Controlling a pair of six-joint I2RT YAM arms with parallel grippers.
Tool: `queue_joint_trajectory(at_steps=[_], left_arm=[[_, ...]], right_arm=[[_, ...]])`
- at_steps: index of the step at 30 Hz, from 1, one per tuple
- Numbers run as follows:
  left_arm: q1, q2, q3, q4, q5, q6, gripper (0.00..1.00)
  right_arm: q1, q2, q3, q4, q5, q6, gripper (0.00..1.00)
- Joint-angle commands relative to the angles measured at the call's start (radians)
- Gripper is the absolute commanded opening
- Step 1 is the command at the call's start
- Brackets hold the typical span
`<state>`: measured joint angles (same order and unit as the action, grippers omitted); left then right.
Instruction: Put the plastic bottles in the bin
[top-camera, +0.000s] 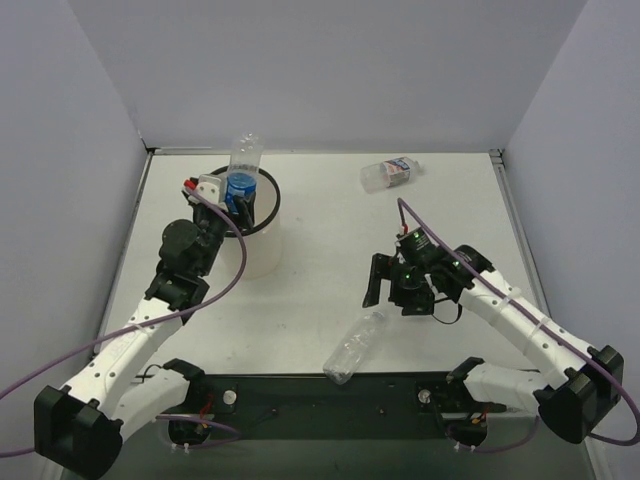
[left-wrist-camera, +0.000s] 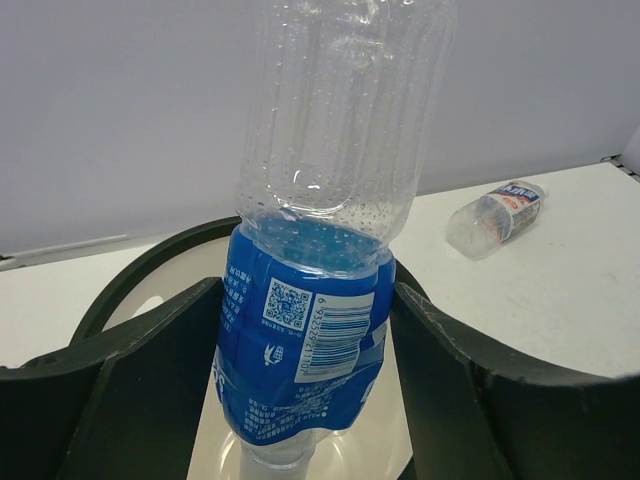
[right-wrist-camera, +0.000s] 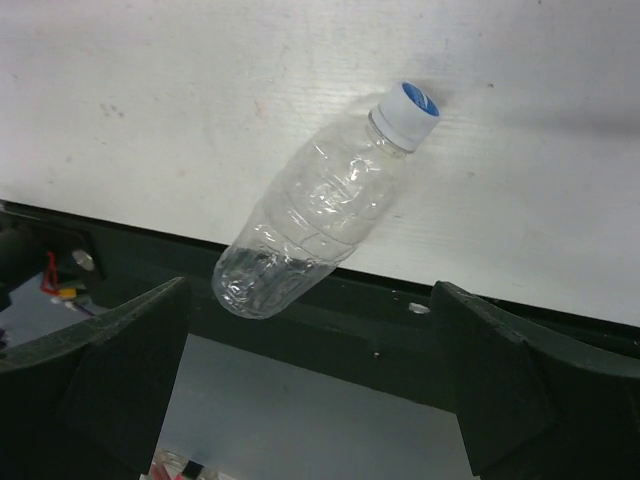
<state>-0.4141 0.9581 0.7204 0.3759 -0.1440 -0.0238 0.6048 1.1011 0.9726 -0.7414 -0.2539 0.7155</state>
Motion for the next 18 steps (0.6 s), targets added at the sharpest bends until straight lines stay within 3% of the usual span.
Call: queue_joint_trajectory(at_steps=[1, 6, 18], left_arm=[[0.011, -0.021, 0.028, -0.002, -0.002, -0.021, 0.76], [0.014, 0.007, 0.036, -0.008, 0.004, -0.031, 0.82], [0.021, 0.047, 0.168, -0.176, -0.026, -0.053, 0.84]], right_arm=[[0.09, 0.032, -0.032, -0.036, 0.117, 0.076, 1.0], [0.136, 0.111, -0.028, -0.024, 0.128, 0.078, 1.0], [0.156, 0.175, -0.028, -0.016, 0.123, 0.093, 1.0]])
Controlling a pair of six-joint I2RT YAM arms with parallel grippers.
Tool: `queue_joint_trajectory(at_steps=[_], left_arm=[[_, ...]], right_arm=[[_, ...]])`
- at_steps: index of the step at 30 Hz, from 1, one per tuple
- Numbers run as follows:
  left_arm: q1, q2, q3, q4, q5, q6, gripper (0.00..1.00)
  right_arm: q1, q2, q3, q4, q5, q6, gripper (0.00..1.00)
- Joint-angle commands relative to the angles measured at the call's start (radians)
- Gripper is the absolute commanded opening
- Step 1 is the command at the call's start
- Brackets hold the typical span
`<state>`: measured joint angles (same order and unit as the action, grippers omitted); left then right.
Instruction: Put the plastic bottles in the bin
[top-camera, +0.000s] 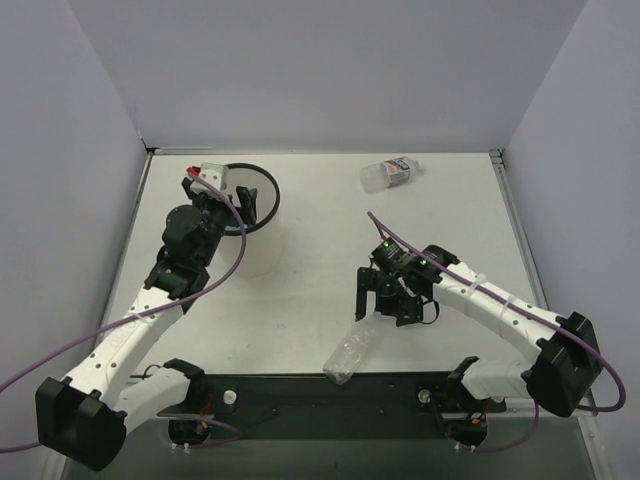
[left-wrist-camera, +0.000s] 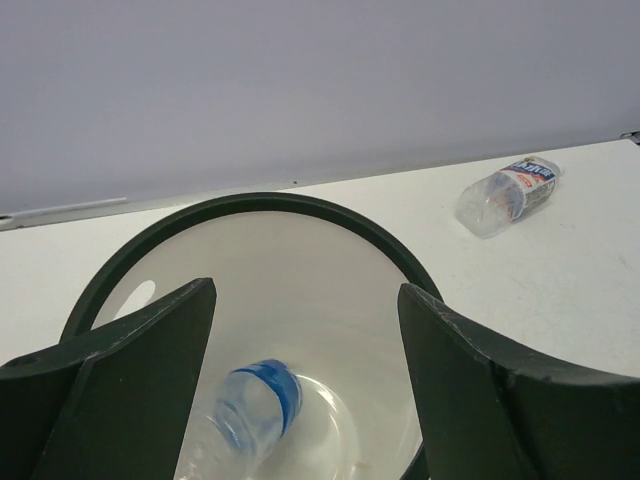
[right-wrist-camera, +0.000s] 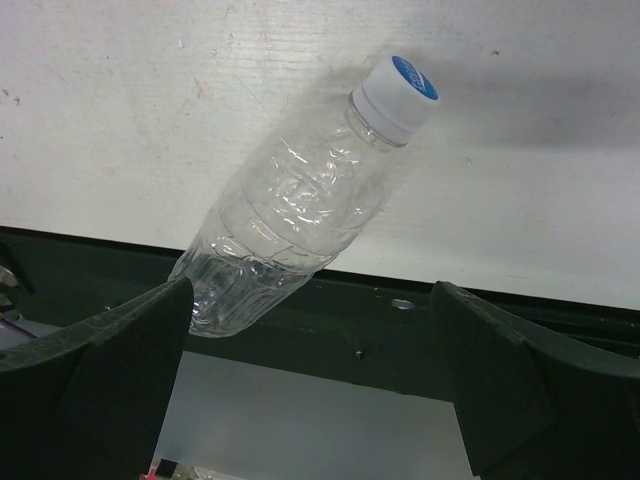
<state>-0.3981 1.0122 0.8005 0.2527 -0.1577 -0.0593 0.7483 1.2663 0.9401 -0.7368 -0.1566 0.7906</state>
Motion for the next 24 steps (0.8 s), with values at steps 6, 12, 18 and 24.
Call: queue_joint_trajectory(at_steps=[6, 12, 18, 24], left_arm=[[0.005, -0.058, 0.225, -0.318, -0.049, -0.138, 0.77], [0.001, -0.167, 0.301, -0.561, 0.046, -0.186, 0.81], [-0.001, -0.3, 0.233, -0.596, 0.113, -0.152, 0.96], [-0.001, -0.317, 0.25, -0.642, 0.213, -0.114, 0.97]], right_arm=[[0.031, 0.059, -0.02, -0.019, 0.015, 0.061, 0.99], [0.085, 0.122, -0.041, 0.029, 0.017, 0.13, 0.98], [0.094, 0.228, -0.084, 0.164, 0.011, 0.234, 0.96], [0.105, 0.312, -0.087, 0.257, -0.027, 0.277, 0.69]])
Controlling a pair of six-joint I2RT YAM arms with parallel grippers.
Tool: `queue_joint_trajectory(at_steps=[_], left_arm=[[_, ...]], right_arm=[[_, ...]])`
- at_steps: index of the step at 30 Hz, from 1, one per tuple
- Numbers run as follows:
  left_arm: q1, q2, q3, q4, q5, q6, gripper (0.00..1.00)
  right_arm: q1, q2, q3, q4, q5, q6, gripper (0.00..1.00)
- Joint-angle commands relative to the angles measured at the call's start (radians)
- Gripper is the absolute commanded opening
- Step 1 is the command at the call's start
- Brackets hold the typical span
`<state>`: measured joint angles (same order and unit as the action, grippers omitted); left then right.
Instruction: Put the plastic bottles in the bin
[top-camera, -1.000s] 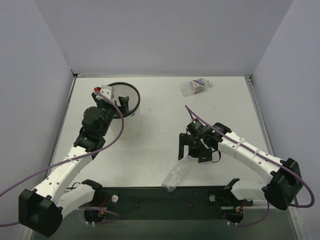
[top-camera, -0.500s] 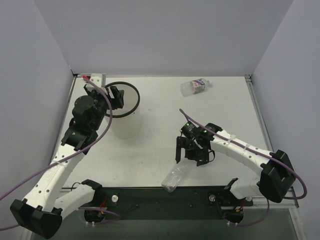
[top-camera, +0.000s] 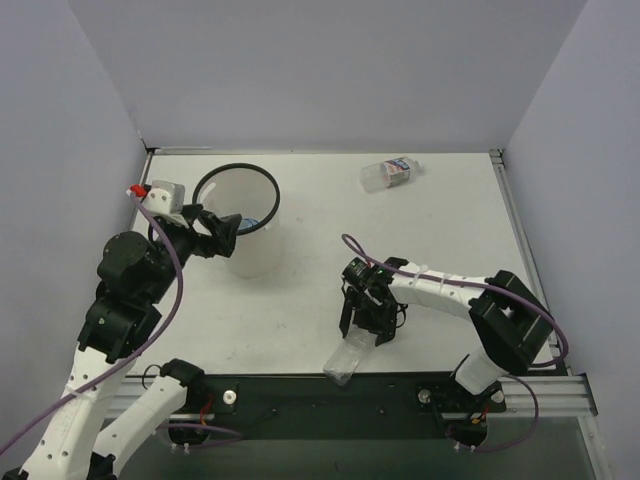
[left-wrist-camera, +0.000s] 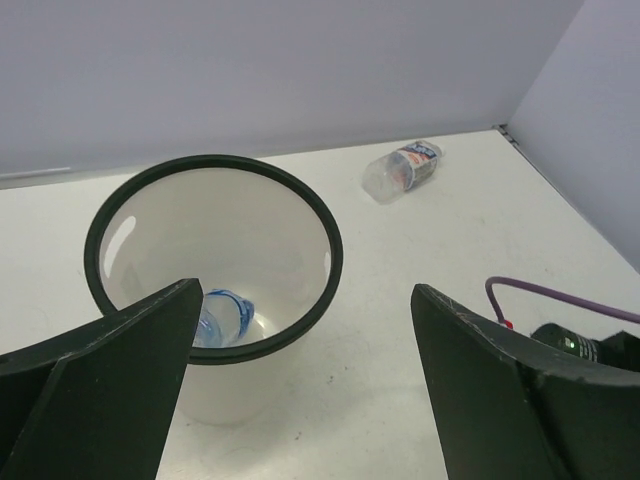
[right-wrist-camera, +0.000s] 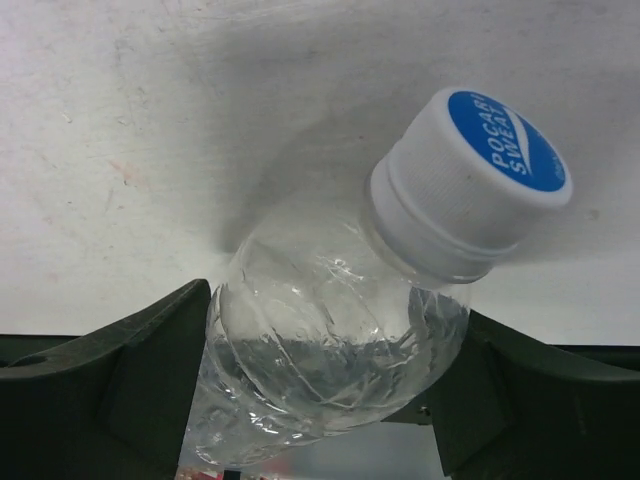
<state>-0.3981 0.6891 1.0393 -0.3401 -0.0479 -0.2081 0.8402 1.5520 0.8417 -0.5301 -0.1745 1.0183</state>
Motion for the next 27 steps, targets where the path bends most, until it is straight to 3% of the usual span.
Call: queue_joint_trajectory(at_steps=[1, 5, 15, 22, 27], left_arm=[[-0.001, 0.003, 0.011, -0.043, 0.174, 0.05, 0.97], [-0.002, -0.023, -0.018, 0.009, 0.327, 0.123, 0.97], [-0.005, -0.074, -0.136, 0.237, 0.614, 0.194, 0.97], [-0.005, -0.036, -0.119, 0.325, 0.774, 0.279, 0.97], [-0.019, 0.003, -0.098, 0.342, 0.882, 0.34, 0.97]], right_arm=[[0.014, 0.02, 0.032, 0.048, -0.013, 0.046, 0.6], [0.001, -0.059, 0.097, -0.002, -0.057, 0.054, 0.46], [-0.191, -0.205, 0.316, -0.004, -0.312, 0.216, 0.45], [-0.383, -0.205, 0.482, 0.027, -0.483, 0.275, 0.45], [-0.446, -0.161, 0.589, 0.041, -0.625, 0.261, 0.45]])
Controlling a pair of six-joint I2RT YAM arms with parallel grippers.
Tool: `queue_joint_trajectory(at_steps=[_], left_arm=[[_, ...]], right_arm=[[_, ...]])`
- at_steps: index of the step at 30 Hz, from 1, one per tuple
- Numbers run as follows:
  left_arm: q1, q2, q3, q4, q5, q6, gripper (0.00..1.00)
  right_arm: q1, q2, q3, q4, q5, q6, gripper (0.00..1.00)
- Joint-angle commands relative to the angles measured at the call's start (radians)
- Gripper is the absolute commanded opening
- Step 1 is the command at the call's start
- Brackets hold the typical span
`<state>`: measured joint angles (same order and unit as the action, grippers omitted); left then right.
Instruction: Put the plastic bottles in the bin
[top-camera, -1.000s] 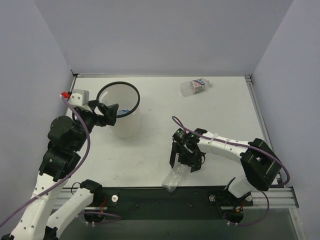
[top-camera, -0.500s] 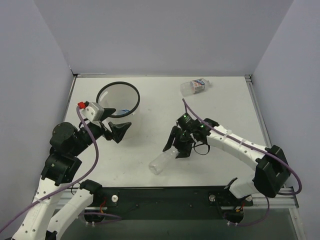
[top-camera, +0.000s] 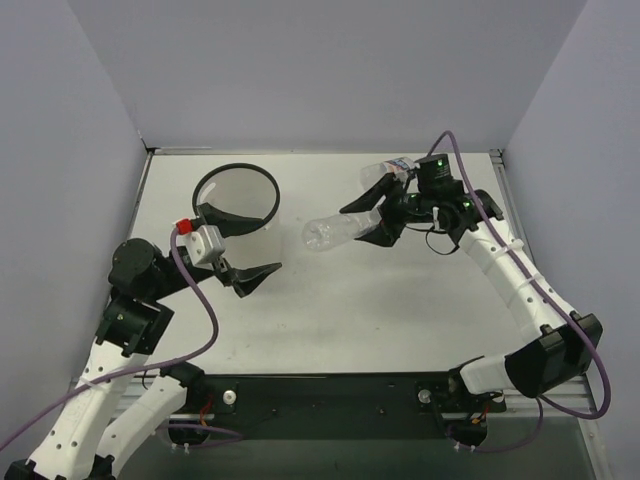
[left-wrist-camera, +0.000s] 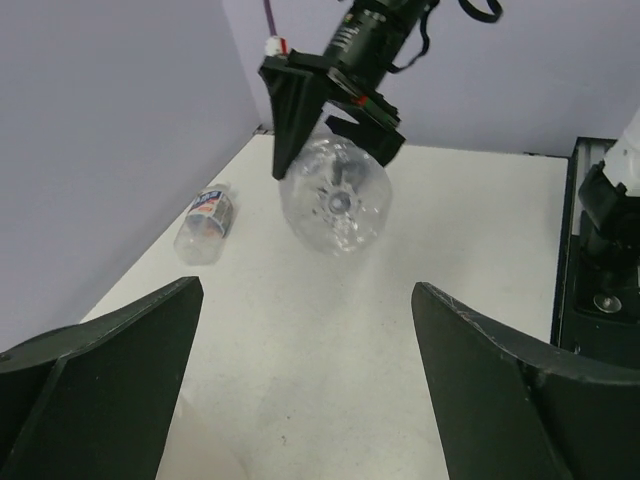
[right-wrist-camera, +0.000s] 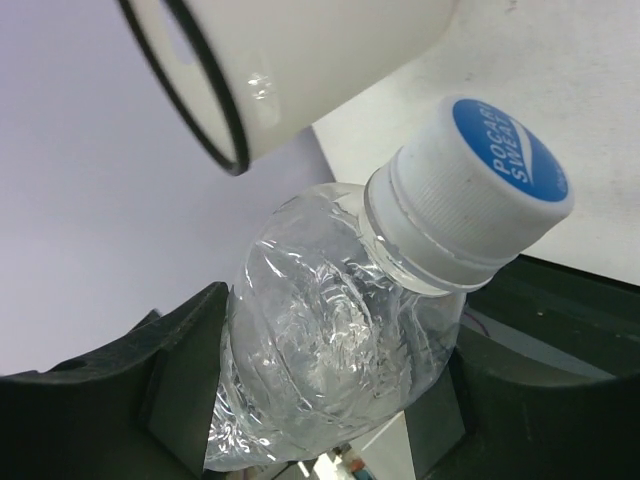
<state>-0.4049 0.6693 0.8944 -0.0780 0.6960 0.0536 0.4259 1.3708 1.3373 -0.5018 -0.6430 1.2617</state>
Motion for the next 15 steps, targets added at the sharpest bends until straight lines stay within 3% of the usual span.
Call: queue_joint_trajectory(at_steps=[1, 5, 7, 15], left_arm=[[-0.012, 0.024, 0.054, 0.08, 0.14, 0.113, 0.97], [-0.023, 0.065, 0.072, 0.063, 0.164, 0.137, 0.97], [-0.04, 0.084, 0.069, 0.131, 0.155, 0.152, 0.97], [-0.195, 0.196, 0.126, 0.156, -0.005, 0.311, 0.97]], right_arm=[[-0.039, 0.025, 0.108, 0.017, -0.168, 0.018, 0.45], [-0.023, 0.057, 0.149, 0.115, -0.254, 0.079, 0.45], [-0.004, 0.068, 0.146, 0.17, -0.283, 0.143, 0.44], [0.085, 0.079, 0.115, 0.37, -0.31, 0.303, 0.44]])
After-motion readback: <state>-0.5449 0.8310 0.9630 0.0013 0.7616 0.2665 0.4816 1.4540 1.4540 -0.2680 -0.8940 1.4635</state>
